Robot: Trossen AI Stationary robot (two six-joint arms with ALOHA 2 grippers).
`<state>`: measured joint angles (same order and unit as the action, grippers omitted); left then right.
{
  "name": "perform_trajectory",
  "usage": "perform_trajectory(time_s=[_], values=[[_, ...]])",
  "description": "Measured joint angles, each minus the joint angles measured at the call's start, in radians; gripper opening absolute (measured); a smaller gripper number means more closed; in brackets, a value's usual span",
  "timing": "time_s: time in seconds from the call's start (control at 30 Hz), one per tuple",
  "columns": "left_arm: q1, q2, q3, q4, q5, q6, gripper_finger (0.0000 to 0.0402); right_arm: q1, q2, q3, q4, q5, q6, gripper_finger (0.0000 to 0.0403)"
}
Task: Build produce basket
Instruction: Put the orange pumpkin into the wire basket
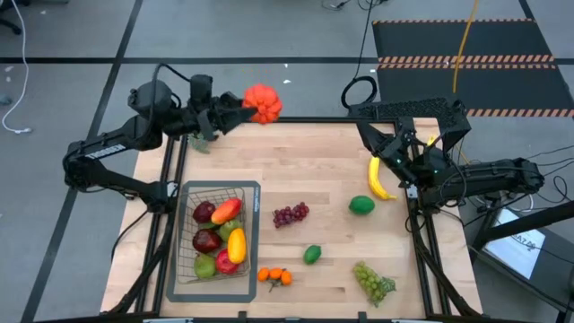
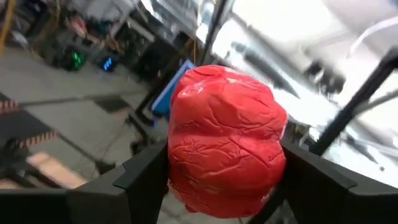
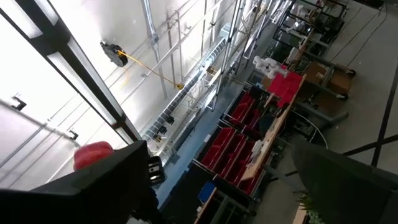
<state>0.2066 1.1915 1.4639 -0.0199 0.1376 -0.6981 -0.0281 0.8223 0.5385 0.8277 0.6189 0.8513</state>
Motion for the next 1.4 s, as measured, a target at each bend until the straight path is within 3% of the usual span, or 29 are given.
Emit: perform_trajectory(time_s=[0.27, 0.47, 0.73, 0.97, 1.13, 1.4], values=[[0.0, -0.001, 0.0, -0.228, 0.123, 0.073, 0.0256, 0.05, 0.0, 0.0, 0.0, 0.0, 0.0, 0.0392], [-0.022, -0.001, 0.0, -0.452, 0.194, 0.1, 0.0268, 0.09, 0.0, 0.0, -0.003, 0.001, -0.004, 0.0392], [-0.098, -0.001, 0.0, -0.928, 0.184, 0.113, 0.0272, 0.111, 0.0, 0.0, -0.019, 0.006, -0.007, 0.0392], [-0.169, -0.001, 0.0, -1.207, 0.149, 0.066, 0.0273, 0.111, 0.0, 0.0, -0.018, 0.007, -0.002, 0.0392], [-0.226, -0.001, 0.0, -1.331, 0.122, 0.069, 0.0273, 0.111, 0.0, 0.0, -0.018, 0.007, -0.002, 0.0392], [-0.32, -0.001, 0.0, -1.355, 0.124, 0.059, 0.0273, 0.106, 0.0, 0.0, -0.058, 0.013, 0.0, 0.0392]])
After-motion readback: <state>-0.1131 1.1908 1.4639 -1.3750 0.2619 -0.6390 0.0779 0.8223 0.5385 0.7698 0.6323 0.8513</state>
